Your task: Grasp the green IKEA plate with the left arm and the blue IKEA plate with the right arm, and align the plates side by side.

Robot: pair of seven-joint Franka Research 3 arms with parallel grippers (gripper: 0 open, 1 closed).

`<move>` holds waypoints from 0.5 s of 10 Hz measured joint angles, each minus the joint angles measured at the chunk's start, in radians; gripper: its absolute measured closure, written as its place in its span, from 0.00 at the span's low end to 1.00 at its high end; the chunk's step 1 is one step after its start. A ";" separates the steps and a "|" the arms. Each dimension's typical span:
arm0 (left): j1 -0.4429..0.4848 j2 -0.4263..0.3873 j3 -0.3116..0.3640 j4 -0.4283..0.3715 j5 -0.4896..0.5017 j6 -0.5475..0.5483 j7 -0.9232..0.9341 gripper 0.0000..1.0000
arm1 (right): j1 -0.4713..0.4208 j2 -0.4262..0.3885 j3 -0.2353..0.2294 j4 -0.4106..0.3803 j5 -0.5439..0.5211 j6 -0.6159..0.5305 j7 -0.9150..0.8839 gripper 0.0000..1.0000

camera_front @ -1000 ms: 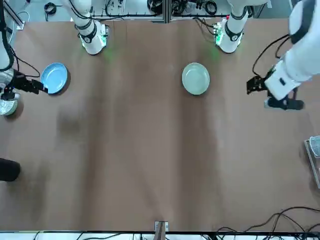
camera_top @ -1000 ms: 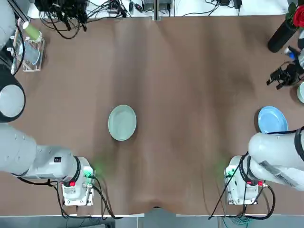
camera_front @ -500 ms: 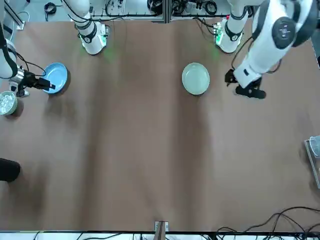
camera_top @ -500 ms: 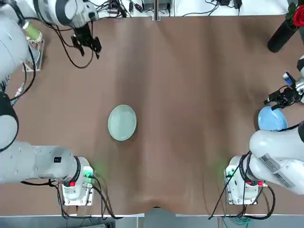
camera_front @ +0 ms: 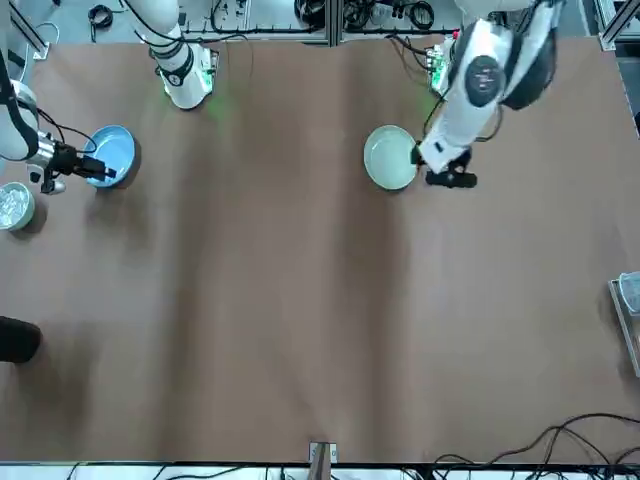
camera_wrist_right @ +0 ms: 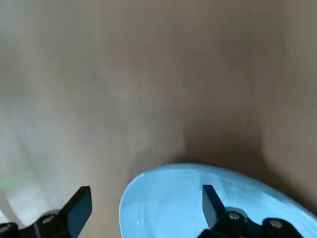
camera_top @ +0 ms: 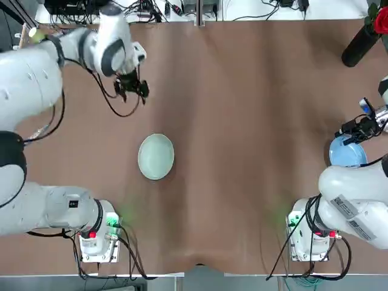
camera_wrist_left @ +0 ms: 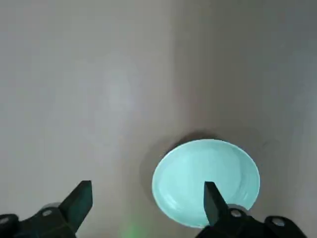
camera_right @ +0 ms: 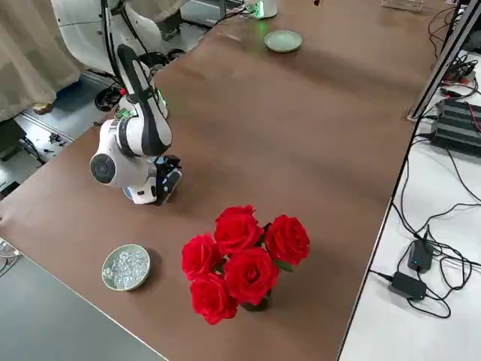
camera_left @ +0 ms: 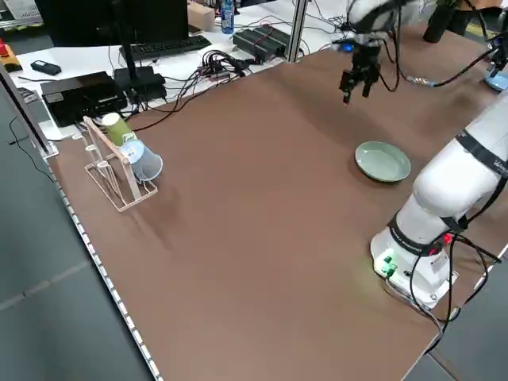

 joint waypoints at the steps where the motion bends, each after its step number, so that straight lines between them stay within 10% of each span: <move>1: -0.001 0.028 -0.047 -0.031 -0.001 0.025 -0.059 0.01 | -0.002 0.007 0.001 0.000 0.026 -0.001 -0.011 0.01; 5: -0.033 0.205 -0.142 -0.085 -0.001 0.162 -0.194 0.01 | -0.002 0.032 0.006 -0.002 0.124 -0.008 -0.055 0.01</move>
